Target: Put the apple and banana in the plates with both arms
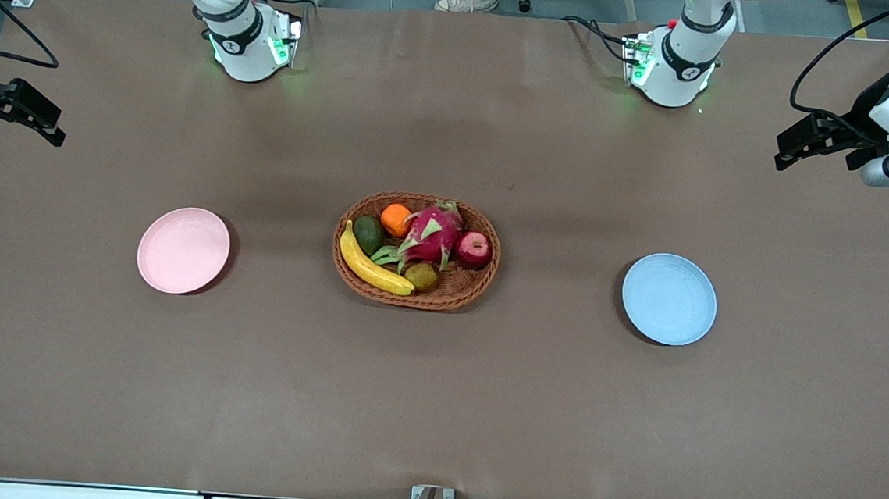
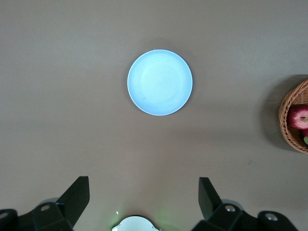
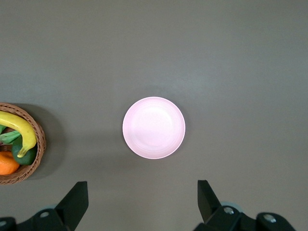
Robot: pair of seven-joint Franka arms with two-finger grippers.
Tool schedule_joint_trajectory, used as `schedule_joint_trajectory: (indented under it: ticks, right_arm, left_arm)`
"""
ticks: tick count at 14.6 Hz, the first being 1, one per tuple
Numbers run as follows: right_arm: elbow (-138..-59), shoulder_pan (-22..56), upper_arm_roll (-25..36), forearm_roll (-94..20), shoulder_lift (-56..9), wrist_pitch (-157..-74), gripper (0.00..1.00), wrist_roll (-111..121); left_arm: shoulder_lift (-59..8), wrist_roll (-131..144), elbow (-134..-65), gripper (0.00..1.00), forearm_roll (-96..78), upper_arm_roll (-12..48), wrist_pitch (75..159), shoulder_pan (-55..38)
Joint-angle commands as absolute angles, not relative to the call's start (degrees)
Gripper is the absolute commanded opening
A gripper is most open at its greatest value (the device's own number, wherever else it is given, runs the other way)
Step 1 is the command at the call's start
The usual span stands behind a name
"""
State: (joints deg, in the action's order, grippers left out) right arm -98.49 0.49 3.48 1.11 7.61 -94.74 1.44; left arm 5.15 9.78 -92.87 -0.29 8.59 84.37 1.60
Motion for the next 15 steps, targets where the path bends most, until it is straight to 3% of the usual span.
schedule_joint_trajectory:
  ticks: [1,8,15]
  right_arm:
    - [-98.4,-0.2,3.1,1.5,7.8,-95.0,1.0,1.0]
    - [-98.2,0.0,3.0,0.9,7.0,-94.9,1.0,0.9]
    - [-96.8,1.9,2.7,0.5,1.5,-97.0,1.0,0.4]
  left_arm:
    - [4.6,10.4,-91.6,1.0,-0.4,8.8,84.1,1.7]
    - [-0.5,11.9,-90.7,1.0,-0.4,12.8,85.5,1.1]
    - [-10.9,36.4,-93.5,1.0,-1.2,24.0,99.2,-1.9]
